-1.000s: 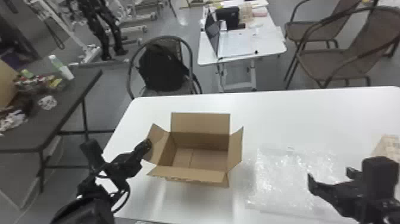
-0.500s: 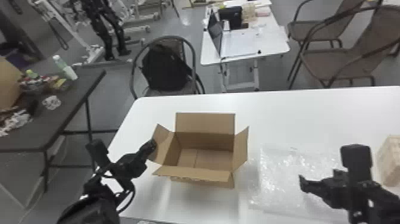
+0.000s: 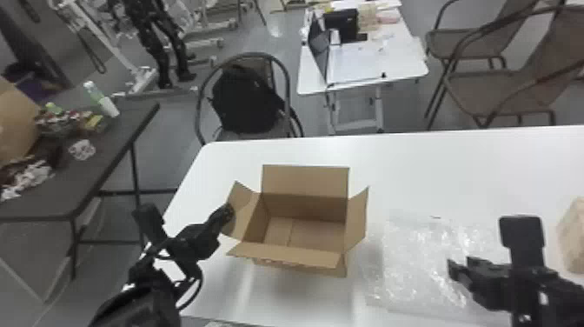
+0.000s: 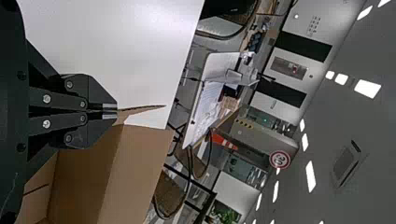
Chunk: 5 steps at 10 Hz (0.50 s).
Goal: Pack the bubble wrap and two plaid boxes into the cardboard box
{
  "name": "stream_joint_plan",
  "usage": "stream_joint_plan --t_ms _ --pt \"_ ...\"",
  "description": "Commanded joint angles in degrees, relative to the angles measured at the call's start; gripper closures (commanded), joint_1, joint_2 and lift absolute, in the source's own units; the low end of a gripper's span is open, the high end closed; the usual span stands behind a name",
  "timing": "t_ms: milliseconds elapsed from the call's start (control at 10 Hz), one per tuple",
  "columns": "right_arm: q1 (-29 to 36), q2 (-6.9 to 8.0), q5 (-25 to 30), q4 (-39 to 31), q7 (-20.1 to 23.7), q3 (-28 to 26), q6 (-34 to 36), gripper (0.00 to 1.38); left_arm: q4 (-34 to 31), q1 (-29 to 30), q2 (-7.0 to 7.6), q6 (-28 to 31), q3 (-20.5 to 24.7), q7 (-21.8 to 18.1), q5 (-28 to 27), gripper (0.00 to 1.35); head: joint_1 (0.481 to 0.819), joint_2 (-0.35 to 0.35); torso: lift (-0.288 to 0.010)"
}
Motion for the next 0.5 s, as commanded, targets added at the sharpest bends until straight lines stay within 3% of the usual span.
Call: stream_joint_plan --t_ms 0,100,400 --pt "-0.2 -0.11 -1.1 0.8 0.0 0.0 0.2 0.97 0.0 -0.1 0.00 -0.1 -0.2 0.1 -0.1 1.20 0.695 0.316 -0.050" --pt "-0.3 -0.29 -1.4 0.5 0.3 0.0 0.2 1.06 0.0 0.0 -0.09 -0.1 -0.1 0.1 -0.1 1.20 0.695 0.316 -0.050" --pt "0.8 -0.55 -2.9 -1.9 0.3 -0.7 -0.1 1.08 0.0 0.3 -0.53 -0.7 0.3 0.3 0.0 1.20 0.695 0.318 -0.050"
